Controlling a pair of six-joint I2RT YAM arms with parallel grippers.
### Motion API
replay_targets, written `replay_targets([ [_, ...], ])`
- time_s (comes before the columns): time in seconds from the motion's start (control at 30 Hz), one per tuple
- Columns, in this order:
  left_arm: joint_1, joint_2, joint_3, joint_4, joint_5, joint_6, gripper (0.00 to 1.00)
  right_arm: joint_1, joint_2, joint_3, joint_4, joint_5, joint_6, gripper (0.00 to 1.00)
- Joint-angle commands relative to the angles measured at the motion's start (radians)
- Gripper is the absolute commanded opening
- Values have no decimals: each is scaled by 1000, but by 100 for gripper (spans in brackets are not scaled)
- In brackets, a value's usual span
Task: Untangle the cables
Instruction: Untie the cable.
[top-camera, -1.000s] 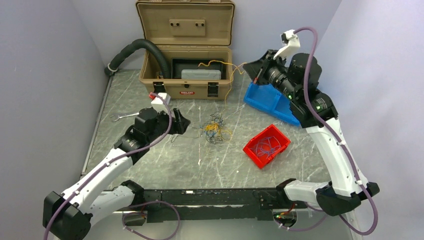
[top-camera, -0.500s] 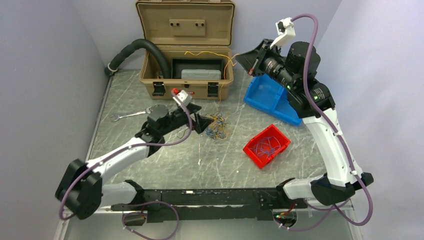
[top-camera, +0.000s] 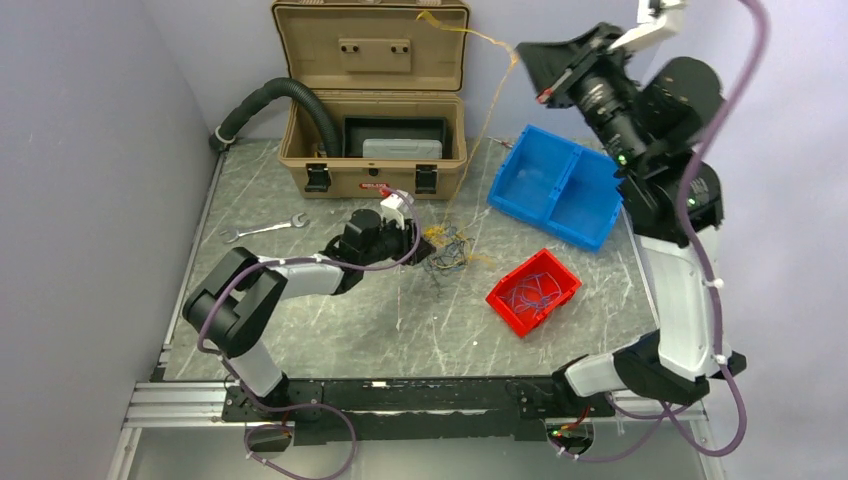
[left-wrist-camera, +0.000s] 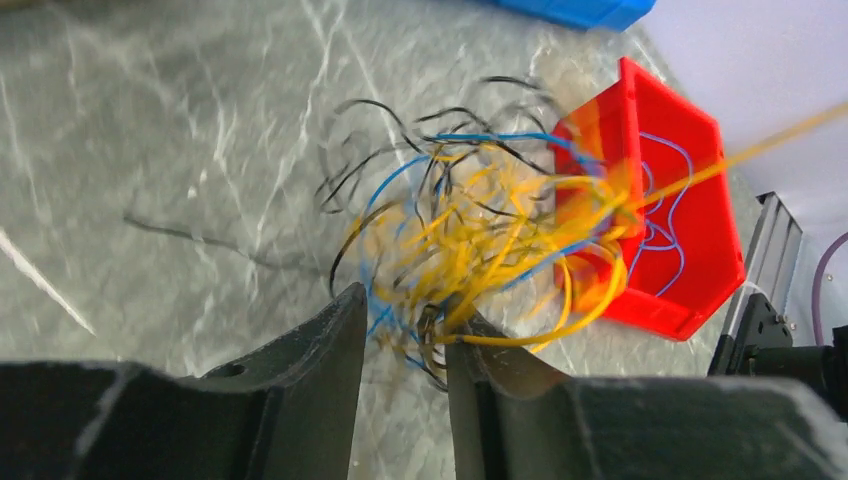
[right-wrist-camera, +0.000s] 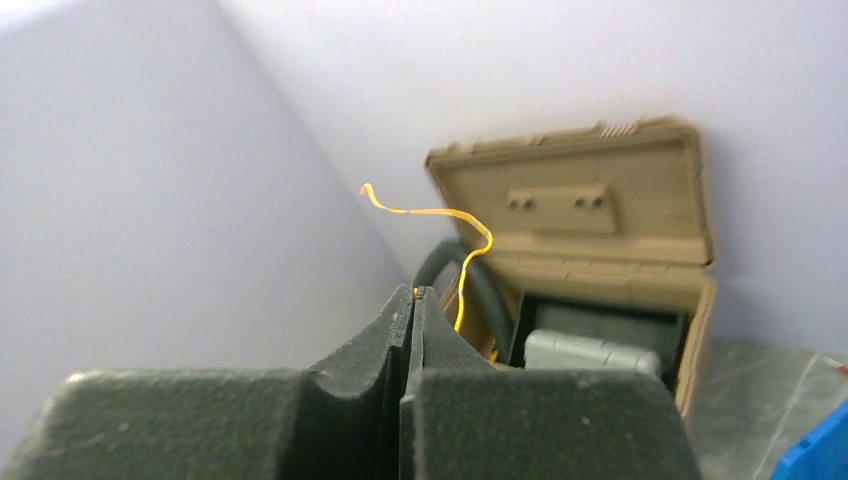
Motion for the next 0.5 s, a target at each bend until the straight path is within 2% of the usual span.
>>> replay_targets([
  [0.0, -6, -12, -41, -54, -90, -118, 37, 1, -60, 86, 92, 269, -71, 0],
  [0.07, -5, -50, -72, -123, -139, -112, 34, 1, -124, 32, 161, 415, -109, 0],
  [0.13, -2, -102, -91, -211, -185, -92, 24, 1, -183, -50, 213, 554, -164, 0],
  [0.2, 7, -160, -97, -316, -227, -66, 5, 0, -226, -127, 237, 672, -213, 0],
  [0.23, 13, -192, -97, -369, -253, -57, 0, 1, -244, -169, 240, 712, -231, 0],
  [0.47, 66, -436, -114, -605, -398, -22, 0, 0, -315, -489, 184, 781, -197, 0],
])
